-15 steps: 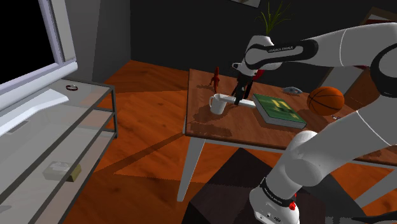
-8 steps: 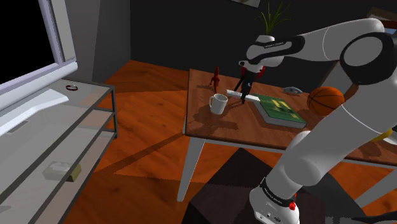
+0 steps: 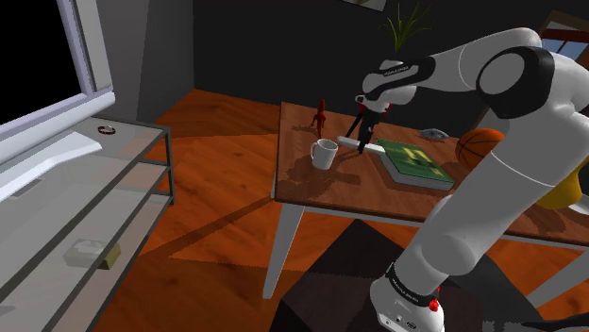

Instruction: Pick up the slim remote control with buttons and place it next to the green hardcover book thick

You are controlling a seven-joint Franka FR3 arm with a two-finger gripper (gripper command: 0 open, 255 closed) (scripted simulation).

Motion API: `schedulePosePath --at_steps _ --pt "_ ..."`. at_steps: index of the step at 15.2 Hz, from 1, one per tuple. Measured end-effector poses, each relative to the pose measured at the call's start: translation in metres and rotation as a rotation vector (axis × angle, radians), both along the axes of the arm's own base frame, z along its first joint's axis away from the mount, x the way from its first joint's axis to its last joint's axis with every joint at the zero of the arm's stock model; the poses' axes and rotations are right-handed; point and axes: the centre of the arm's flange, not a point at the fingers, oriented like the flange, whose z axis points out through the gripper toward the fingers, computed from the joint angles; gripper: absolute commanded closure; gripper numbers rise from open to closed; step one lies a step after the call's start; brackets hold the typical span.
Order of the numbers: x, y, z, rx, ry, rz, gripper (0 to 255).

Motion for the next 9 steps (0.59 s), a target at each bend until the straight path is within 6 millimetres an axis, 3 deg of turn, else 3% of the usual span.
schedulePosePath --at_steps 9 --pt "0.001 0.001 -0.048 0.0 0.0 0.0 255"
